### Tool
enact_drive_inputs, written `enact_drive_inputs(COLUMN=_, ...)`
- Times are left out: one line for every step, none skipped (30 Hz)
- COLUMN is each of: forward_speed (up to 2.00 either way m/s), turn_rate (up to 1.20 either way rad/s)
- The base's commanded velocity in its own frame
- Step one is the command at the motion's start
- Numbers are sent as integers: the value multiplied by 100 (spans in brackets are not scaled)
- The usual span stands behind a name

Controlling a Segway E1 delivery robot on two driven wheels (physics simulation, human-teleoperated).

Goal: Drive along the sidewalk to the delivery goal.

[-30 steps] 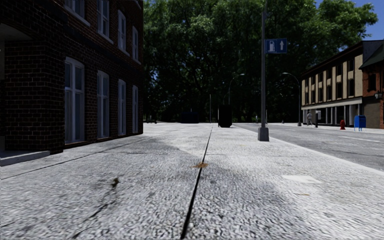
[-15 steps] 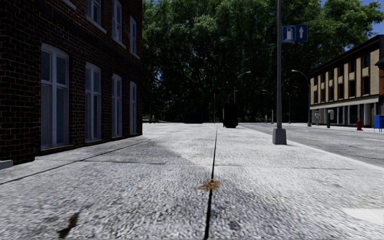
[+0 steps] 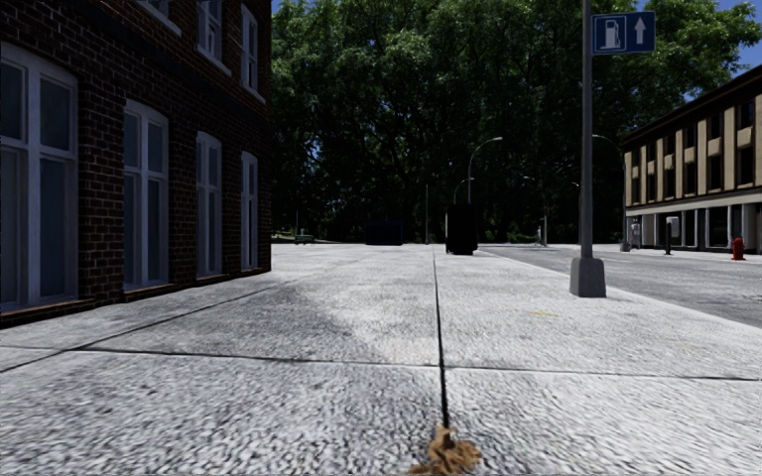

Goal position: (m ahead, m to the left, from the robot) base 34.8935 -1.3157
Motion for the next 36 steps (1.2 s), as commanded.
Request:
enact_drive_inputs(forward_speed=200, turn_rate=0)
enact_drive_inputs(forward_speed=200, turn_rate=0)
enact_drive_inputs(forward_speed=200, turn_rate=0)
enact_drive_inputs(forward_speed=200, turn_rate=0)
enact_drive_inputs(forward_speed=200, turn_rate=0)
enact_drive_inputs(forward_speed=200, turn_rate=0)
enact_drive_inputs(forward_speed=200, turn_rate=0)
enact_drive_inputs(forward_speed=200, turn_rate=0)
enact_drive_inputs(forward_speed=200, turn_rate=0)
enact_drive_inputs(forward_speed=200, turn_rate=0)
enact_drive_inputs(forward_speed=200, turn_rate=0)
enact_drive_inputs(forward_speed=200, turn_rate=0)
enact_drive_inputs(forward_speed=200, turn_rate=0)
enact_drive_inputs(forward_speed=200, turn_rate=0)
enact_drive_inputs(forward_speed=200, turn_rate=0)
enact_drive_inputs(forward_speed=200, turn_rate=0)
enact_drive_inputs(forward_speed=200, turn_rate=0)
enact_drive_inputs(forward_speed=200, turn_rate=0)
enact_drive_inputs(forward_speed=200, turn_rate=0)
enact_drive_inputs(forward_speed=200, turn_rate=0)
enact_drive_inputs(forward_speed=200, turn_rate=0)
enact_drive_inputs(forward_speed=200, turn_rate=0)
enact_drive_inputs(forward_speed=200, turn_rate=0)
enact_drive_inputs(forward_speed=200, turn_rate=0)
enact_drive_inputs(forward_speed=200, turn_rate=0)
enact_drive_inputs(forward_speed=200, turn_rate=0)
enact_drive_inputs(forward_speed=200, turn_rate=0)
enact_drive_inputs(forward_speed=200, turn_rate=0)
enact_drive_inputs(forward_speed=200, turn_rate=0)
enact_drive_inputs(forward_speed=200, turn_rate=0)
enact_drive_inputs(forward_speed=200, turn_rate=0)
enact_drive_inputs(forward_speed=200, turn_rate=0)
enact_drive_inputs(forward_speed=200, turn_rate=0)
enact_drive_inputs(forward_speed=200, turn_rate=0)
enact_drive_inputs(forward_speed=200, turn_rate=0)
enact_drive_inputs(forward_speed=200, turn_rate=0)
